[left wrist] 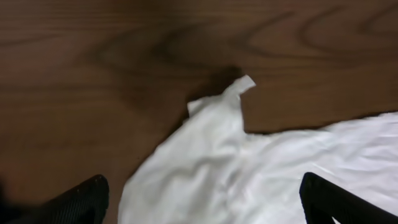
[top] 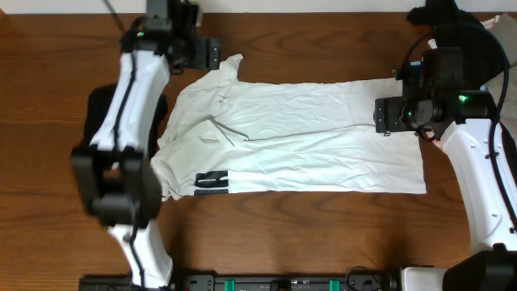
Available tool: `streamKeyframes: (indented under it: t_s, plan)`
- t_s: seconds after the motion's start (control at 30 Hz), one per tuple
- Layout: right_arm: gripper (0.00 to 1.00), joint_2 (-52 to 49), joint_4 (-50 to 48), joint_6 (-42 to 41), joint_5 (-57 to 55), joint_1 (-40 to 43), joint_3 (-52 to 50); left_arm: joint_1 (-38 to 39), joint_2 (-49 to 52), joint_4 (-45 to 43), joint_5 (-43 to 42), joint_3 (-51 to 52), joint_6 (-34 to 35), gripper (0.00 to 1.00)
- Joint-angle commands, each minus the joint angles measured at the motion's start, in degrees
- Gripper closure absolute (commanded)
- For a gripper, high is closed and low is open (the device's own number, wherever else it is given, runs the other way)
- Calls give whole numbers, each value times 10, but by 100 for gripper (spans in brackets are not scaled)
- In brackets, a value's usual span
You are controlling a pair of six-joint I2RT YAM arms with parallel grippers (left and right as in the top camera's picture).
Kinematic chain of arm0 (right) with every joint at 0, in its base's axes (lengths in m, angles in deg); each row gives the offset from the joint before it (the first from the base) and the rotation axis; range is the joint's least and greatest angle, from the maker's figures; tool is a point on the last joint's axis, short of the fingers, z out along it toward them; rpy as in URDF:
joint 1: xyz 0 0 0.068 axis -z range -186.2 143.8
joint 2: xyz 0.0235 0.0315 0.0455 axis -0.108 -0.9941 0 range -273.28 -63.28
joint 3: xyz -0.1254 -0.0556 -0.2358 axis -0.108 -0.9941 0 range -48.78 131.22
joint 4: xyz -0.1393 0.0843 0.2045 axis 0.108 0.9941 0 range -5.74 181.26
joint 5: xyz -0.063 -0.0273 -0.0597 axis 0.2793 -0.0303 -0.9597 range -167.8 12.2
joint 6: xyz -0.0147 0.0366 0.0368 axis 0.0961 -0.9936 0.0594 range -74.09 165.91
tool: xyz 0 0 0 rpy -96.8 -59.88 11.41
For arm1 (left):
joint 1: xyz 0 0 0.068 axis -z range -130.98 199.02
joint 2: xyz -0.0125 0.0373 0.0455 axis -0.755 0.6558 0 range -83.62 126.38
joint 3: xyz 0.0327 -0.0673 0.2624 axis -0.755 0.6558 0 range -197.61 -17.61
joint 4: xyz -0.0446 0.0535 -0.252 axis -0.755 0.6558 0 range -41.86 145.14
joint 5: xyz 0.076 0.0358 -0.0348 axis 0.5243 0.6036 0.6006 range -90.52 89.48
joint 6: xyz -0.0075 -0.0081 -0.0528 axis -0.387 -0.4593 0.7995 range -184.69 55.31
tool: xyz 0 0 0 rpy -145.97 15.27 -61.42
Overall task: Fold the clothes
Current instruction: 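Lift both grippers off the flattened shirt and raise them, then grasp the shirt's top-left corner with left gripper, top-right with right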
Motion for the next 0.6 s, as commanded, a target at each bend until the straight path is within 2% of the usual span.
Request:
streamKeyframes:
  t_s: [0.0,0.1,0.37,0.57]
  plan:
    - [14,-2,6,-2,5,7,2,-2,56,-17,-37,-18,-71,2]
    - [16,-2,9,-2,5,7,2,-1,91,-43,-61,-18,-82,2]
    - [19,-2,17,-2,5,7,2,-1,137,-130,-61,-18,-82,0]
    - [25,-2,20,-2,5,7,2,-1,160,-140,-63,-17,-82,3]
